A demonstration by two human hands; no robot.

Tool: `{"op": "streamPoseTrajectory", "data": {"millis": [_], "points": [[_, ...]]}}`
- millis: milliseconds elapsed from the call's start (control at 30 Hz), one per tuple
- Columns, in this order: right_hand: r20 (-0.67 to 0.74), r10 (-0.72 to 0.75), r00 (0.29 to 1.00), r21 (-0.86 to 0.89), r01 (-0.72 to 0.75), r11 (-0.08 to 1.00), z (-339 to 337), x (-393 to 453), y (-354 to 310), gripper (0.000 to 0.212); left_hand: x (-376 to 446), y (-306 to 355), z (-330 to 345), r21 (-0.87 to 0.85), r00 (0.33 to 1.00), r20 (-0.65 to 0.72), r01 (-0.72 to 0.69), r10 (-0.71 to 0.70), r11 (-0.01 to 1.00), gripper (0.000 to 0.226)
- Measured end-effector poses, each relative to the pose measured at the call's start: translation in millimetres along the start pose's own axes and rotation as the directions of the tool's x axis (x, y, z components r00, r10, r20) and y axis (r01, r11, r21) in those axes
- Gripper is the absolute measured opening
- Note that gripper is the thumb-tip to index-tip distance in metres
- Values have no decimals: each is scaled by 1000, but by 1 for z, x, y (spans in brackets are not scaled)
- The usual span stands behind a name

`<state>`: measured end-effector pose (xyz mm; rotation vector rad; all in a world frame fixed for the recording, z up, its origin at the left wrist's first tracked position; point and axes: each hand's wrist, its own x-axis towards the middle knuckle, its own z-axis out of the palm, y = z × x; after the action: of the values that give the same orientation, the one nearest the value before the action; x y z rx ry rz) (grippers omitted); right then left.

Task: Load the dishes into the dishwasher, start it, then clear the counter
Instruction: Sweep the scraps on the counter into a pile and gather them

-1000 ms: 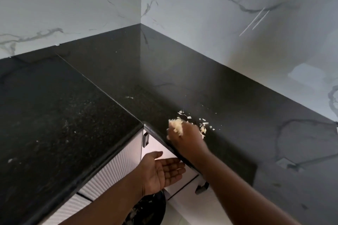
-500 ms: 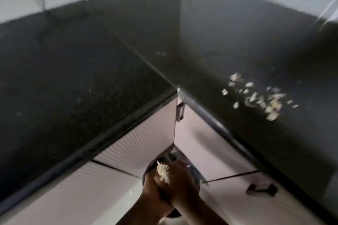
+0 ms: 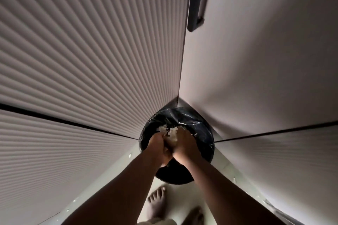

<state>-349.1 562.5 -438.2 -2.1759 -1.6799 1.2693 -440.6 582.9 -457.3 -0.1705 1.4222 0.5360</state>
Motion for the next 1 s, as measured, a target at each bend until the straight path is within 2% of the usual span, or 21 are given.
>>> {"op": "streamPoseTrajectory", "data": {"millis": [67, 133, 233, 333, 467, 533, 733, 833, 900, 967, 1000], "points": [[62, 92, 994, 3, -92, 996, 8, 2, 7, 55, 4, 4, -8, 108, 996, -87, 4, 6, 994, 35], [112, 171, 979, 134, -186, 973, 7, 3, 14, 63, 2, 6, -15, 136, 994, -105, 7, 7, 991, 46], [110, 232, 967, 257, -253, 933, -8, 3, 24, 36, -13, 11, -19, 152, 995, -100, 10, 6, 988, 50], [7, 229, 973, 313, -219, 924, -28, -8, 21, 41, -37, 14, -20, 146, 994, -105, 33, -18, 989, 56], [-231, 281, 931, 359, -187, 914, -52, -30, -1, 23, -76, 17, -16, 98, 999, -45, 16, -12, 995, 56], [-228, 299, 927, 423, -182, 888, -68, -47, -22, 24, -102, 21, -13, 82, 999, -29, -12, 14, 997, 54], [-221, 178, 959, 235, -124, 964, -120, -111, -73, 16, -204, 27, 2, 139, 991, 6, -137, 137, 981, 40], [-251, 101, 963, 224, -44, 974, -153, -150, -104, 23, -267, 42, 29, 290, 927, 27, -364, 373, 885, 39], [-285, 54, 957, 263, 24, 965, -182, -173, -123, 37, -319, 55, 52, 375, 854, 131, -513, 504, 772, 32], [-329, -20, 944, 270, 114, 956, -213, -192, -141, 36, -359, 65, 72, 304, 751, 228, -659, 619, 688, 22], [-366, -52, 929, 273, 160, 949, -230, -201, -151, 35, -377, 70, 80, 258, 677, 271, -736, 684, 626, 21]]}}
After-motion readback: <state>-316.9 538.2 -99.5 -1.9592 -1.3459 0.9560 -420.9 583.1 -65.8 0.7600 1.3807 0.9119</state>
